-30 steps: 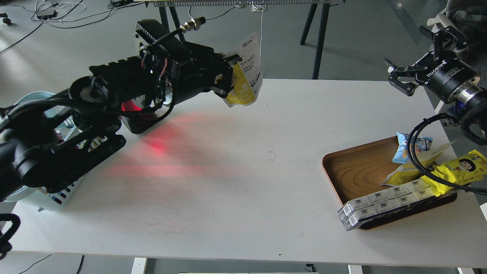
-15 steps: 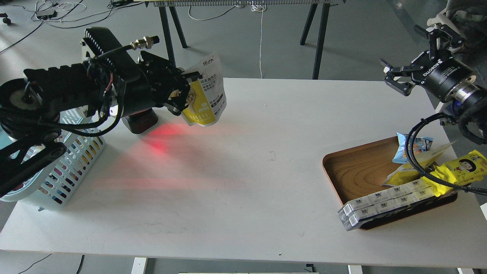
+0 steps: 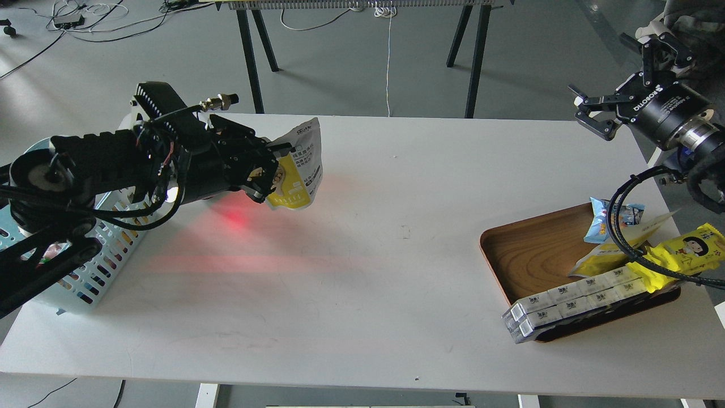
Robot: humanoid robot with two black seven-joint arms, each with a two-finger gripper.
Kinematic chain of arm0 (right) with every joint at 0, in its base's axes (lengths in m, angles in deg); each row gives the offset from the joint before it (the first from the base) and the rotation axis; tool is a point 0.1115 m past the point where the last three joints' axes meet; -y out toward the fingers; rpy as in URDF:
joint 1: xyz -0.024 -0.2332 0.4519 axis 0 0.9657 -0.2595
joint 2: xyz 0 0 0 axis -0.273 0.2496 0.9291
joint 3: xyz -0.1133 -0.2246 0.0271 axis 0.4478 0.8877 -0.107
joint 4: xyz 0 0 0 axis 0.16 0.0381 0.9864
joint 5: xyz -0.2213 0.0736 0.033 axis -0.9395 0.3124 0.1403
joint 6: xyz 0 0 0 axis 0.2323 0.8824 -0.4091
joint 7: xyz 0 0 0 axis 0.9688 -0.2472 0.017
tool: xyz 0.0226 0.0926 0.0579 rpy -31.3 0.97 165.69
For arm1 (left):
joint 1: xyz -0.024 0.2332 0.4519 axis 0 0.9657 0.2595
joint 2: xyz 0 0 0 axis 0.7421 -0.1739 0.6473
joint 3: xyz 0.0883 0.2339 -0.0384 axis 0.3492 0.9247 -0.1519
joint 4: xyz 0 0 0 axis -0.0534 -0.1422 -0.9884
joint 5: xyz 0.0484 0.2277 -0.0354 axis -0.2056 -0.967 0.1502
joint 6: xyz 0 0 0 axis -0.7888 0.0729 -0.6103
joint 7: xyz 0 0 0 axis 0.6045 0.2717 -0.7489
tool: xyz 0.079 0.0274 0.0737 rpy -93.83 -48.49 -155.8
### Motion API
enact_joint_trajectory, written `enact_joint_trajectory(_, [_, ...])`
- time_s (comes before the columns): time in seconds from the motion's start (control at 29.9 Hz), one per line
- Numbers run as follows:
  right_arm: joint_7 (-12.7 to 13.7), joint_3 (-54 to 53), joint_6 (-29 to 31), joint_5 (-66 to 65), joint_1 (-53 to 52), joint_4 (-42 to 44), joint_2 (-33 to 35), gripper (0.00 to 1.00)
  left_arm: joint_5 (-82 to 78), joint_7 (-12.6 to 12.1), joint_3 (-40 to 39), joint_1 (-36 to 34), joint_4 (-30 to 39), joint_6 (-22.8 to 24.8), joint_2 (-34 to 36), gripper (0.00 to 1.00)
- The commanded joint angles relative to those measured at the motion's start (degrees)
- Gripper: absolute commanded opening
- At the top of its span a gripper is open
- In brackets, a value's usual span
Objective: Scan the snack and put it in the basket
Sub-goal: 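Lift the packet with the left gripper and hold it before the scanner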
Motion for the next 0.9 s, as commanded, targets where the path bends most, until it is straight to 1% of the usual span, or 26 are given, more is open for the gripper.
enact_joint_trajectory(0.0, [0.0, 0.1, 0.0, 0.0, 0.0, 0.0, 0.0, 0.99, 0.0, 1.7, -0.1, -0.1, 0.0, 0.0, 0.6, 0.01])
enact_joint_trajectory(0.37, [0.0, 0.1, 0.0, 0.0, 0.1, 0.0, 0.0, 0.99, 0.0, 2.4, 0.4, -3.0, 0.0, 0.0, 0.4, 0.01])
enact_joint_trajectory(0.6, [0.0, 0.1, 0.0, 0.0, 0.2, -0.1, 0.1, 0.99, 0.0, 2.3, 1.1, -4.1, 0.0, 0.0, 0.2, 0.01])
enact_joint_trajectory(0.74, [0.1, 0.1, 0.0, 0.0, 0.3, 0.0, 0.1, 0.99, 0.0, 2.3, 4.5, -6.6, -0.6, 0.0, 0.3, 0.01])
enact_joint_trajectory(0.87, [0.1, 0.1, 0.0, 0.0, 0.4, -0.1, 0.1, 0.99, 0.0, 2.3, 10.0, -9.9, -2.5, 0.0, 0.3, 0.01])
